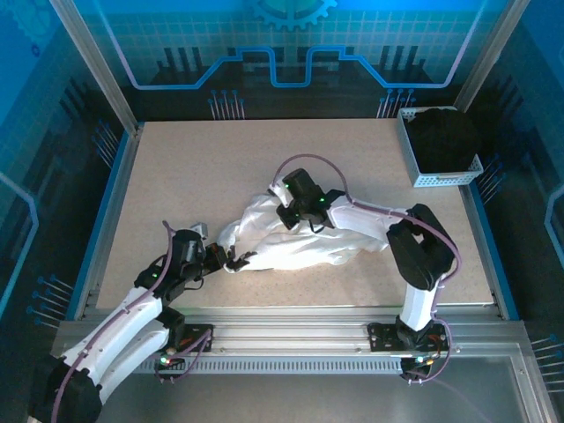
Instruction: Fold the inside-out t-shirt
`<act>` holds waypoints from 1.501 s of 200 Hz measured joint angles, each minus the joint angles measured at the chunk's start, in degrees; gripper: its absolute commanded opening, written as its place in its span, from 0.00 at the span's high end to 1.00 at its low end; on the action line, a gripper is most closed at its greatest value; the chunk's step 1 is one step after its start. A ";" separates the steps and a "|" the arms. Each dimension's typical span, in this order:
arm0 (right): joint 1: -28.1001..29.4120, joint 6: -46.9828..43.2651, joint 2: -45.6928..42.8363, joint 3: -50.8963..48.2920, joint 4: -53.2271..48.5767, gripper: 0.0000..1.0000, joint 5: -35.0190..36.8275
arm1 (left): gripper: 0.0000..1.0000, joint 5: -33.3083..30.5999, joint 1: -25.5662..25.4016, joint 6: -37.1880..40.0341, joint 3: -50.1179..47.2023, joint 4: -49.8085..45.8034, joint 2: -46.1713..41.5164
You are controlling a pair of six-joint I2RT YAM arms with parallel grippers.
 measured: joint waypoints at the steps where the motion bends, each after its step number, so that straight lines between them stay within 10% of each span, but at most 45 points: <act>1: -0.04 0.00 -0.13 0.00 -0.07 1.00 -0.17 | 1.00 0.02 0.00 0.02 0.00 0.04 0.04; 34: -2.86 -0.02 -10.08 -0.13 0.63 1.00 -6.49 | 1.00 0.96 0.00 0.15 0.00 1.99 1.57; 65: -3.02 -0.17 -13.14 -0.33 0.98 0.50 -6.54 | 1.00 1.49 0.00 0.17 -0.02 2.99 3.28; 107: -3.02 2.82 -7.52 -4.46 -3.21 0.35 -5.66 | 1.00 1.51 0.00 0.26 -0.02 3.96 3.56; 147: -3.02 6.14 -0.79 -4.66 -4.61 0.84 -5.97 | 1.00 1.53 0.00 0.35 0.00 4.74 4.72; 170: -3.02 6.69 -0.66 -3.67 -5.18 0.97 -6.19 | 0.97 1.73 0.00 0.61 0.00 4.76 4.94; 201: -3.80 5.84 -6.08 -1.81 -5.25 1.00 -9.07 | 0.87 3.02 -0.15 1.90 -0.02 5.55 4.87; 256: -7.10 4.17 -18.21 3.13 -6.29 0.99 -17.94 | 0.36 1.51 -2.51 6.05 -0.24 8.26 -3.91; 300: -7.67 3.41 -19.32 3.93 -8.63 0.99 -21.42 | 0.21 -0.13 -6.88 11.65 5.68 12.26 1.11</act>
